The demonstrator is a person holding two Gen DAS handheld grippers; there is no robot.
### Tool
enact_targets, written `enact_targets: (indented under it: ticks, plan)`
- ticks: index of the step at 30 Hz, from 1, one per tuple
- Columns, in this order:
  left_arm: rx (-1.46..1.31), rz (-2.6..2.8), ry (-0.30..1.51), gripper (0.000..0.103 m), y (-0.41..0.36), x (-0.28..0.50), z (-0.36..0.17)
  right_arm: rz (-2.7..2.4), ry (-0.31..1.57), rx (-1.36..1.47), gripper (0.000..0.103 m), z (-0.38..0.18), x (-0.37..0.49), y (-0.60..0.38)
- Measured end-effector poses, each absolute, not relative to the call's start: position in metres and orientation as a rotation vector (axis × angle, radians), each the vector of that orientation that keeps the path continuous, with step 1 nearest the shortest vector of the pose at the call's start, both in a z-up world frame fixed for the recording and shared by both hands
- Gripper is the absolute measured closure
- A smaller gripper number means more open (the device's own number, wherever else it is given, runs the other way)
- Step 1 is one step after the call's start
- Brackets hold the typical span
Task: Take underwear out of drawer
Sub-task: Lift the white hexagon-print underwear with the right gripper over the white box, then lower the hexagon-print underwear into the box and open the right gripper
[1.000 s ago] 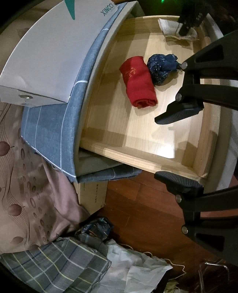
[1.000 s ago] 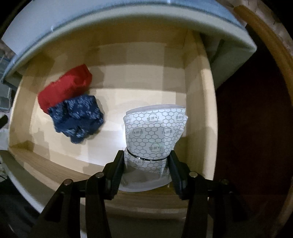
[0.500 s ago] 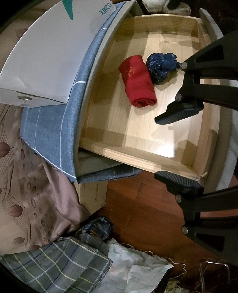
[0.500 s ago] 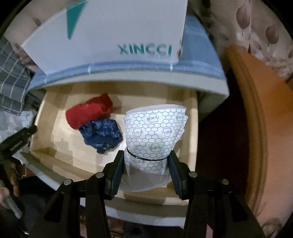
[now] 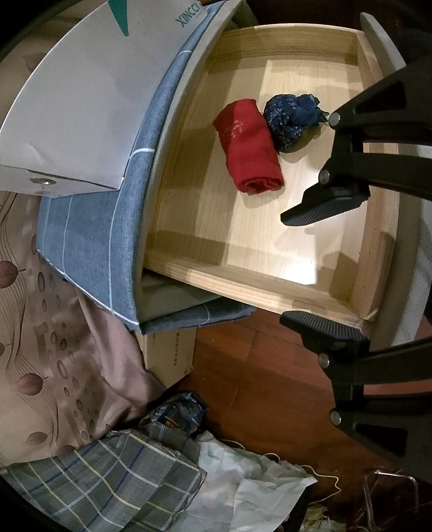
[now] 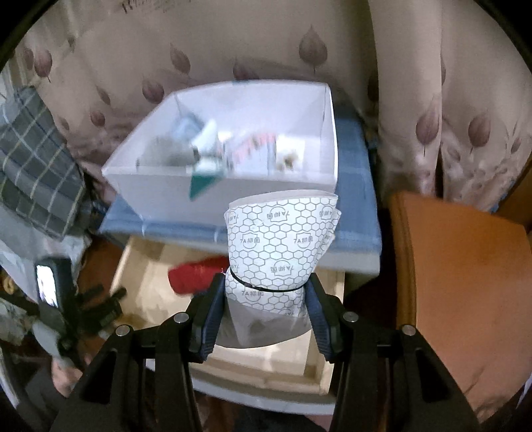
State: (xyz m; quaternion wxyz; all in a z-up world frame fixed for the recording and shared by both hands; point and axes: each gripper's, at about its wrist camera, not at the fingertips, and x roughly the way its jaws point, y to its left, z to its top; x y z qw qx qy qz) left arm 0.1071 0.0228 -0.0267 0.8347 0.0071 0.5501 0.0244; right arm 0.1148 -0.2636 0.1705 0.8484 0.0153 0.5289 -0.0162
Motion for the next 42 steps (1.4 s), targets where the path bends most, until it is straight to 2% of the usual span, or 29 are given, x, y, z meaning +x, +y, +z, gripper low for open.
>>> enact_targets:
  ticks: [11, 25, 31, 42]
  plan:
    - [0.02, 0.053, 1.167, 0.049, 0.022, 0.107, -0.027, -0.08, 1.043, 0.007, 0.059, 0.199, 0.188, -0.251]
    - [-0.02, 0.057, 1.162, 0.049, 0.026, 0.107, -0.027, -0.138, 1.095, 0.008, 0.058, 0.16, 0.255, -0.243]
    - [-0.019, 0.054, 1.163, 0.049, 0.025, 0.108, -0.027, -0.157, 1.09, 0.007, 0.047, 0.149, 0.262, -0.247]
    - [-0.014, 0.057, 1.167, 0.049, 0.025, 0.109, -0.027, -0.133, 1.078, 0.045, 0.045, 0.16, 0.255, -0.258]
